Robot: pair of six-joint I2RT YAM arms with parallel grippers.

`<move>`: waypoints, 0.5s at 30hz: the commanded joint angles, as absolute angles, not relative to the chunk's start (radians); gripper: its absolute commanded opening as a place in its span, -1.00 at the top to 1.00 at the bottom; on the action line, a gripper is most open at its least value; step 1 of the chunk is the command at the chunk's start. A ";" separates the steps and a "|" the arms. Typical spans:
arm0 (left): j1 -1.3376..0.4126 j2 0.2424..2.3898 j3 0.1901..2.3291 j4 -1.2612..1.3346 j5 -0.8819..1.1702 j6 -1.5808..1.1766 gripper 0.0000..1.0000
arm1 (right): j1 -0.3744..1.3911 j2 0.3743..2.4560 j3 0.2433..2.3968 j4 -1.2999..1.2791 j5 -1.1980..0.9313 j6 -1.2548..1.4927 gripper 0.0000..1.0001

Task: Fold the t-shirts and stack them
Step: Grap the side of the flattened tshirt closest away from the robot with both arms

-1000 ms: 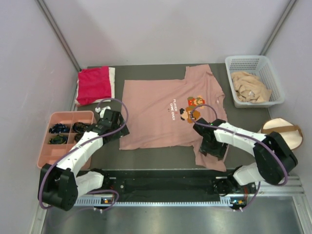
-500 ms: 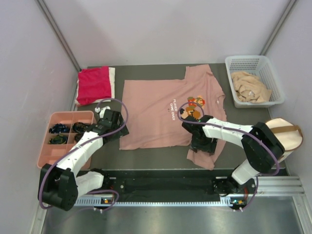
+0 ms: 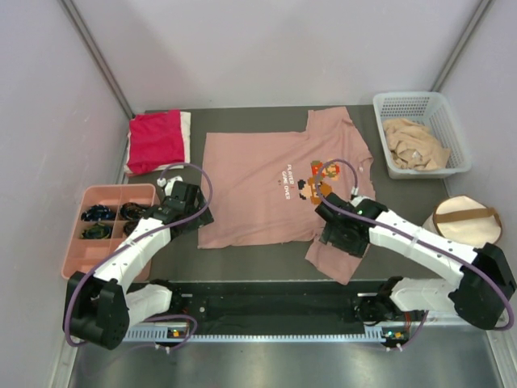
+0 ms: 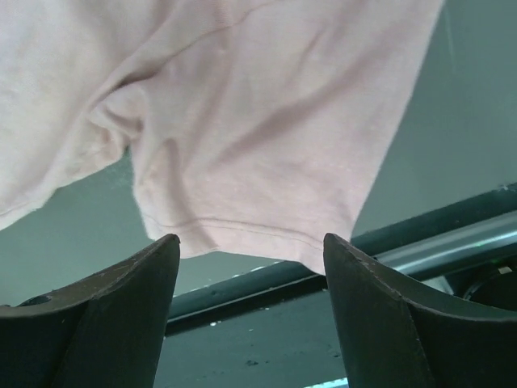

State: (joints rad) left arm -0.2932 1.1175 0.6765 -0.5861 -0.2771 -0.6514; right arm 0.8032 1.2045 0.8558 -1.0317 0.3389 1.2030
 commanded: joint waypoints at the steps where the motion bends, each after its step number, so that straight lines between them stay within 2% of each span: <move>1: -0.287 1.121 0.684 -0.563 -0.279 -0.646 -0.98 | 0.836 1.190 0.818 -1.120 0.373 1.259 -0.44; 9: -0.287 1.117 0.689 -0.569 -0.276 -0.641 -0.98 | 0.939 1.203 0.727 -1.118 0.351 1.403 -0.43; 15: -0.287 1.120 0.689 -0.566 -0.272 -0.635 -0.98 | 1.041 1.204 0.698 -1.149 0.348 1.548 -0.35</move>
